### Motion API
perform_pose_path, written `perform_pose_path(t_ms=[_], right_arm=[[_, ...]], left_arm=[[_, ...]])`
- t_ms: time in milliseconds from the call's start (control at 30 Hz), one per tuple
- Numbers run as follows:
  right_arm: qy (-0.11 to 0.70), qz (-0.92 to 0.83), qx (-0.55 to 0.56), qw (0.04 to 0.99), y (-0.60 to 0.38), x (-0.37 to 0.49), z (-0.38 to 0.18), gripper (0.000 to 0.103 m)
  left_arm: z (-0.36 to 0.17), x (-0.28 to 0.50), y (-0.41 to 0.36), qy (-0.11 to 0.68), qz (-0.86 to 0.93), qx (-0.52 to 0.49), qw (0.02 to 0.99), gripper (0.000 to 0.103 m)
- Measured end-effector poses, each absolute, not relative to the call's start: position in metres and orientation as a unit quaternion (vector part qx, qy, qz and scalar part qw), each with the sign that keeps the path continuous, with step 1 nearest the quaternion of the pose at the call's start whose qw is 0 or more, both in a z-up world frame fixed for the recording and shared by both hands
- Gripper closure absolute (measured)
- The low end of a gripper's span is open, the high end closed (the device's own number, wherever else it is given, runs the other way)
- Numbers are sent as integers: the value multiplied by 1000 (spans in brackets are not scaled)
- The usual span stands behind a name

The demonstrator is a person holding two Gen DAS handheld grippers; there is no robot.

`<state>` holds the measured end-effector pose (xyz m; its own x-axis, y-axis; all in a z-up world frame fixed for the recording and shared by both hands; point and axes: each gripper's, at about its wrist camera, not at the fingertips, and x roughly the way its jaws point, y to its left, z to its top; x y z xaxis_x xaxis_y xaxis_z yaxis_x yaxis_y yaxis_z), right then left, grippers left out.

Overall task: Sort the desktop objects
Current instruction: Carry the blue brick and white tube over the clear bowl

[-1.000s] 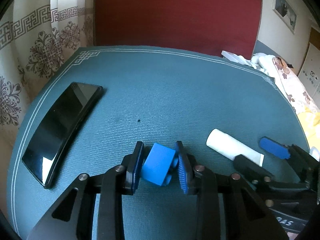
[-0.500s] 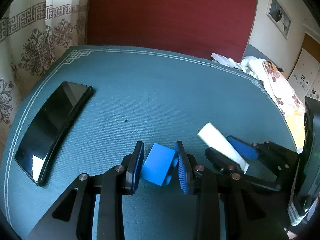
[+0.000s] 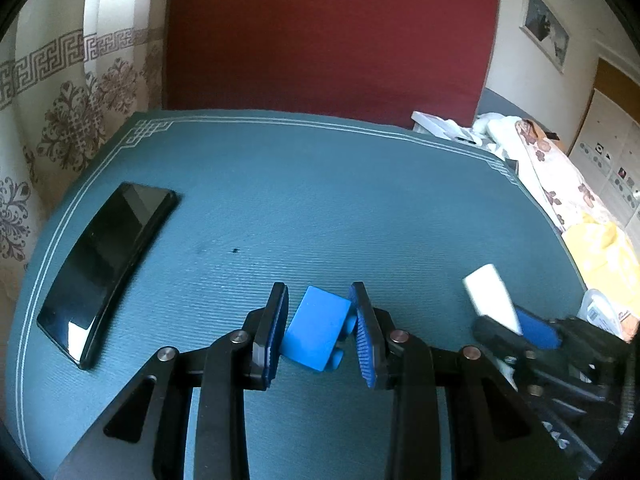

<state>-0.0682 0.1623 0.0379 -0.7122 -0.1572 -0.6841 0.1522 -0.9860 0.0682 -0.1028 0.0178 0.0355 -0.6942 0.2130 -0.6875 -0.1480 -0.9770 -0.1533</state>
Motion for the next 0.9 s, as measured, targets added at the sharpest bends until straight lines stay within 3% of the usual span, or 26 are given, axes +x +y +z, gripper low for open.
perform_pose_path(t_ms=[267, 900], right_arm=[[-21, -942, 330, 64, 188, -14, 70, 73], [-69, -949, 302, -55, 303, 74, 86, 73]], left_arm=[[46, -89, 36, -26, 922, -367, 119, 69], [68, -27, 129, 17, 906, -360, 223, 69]])
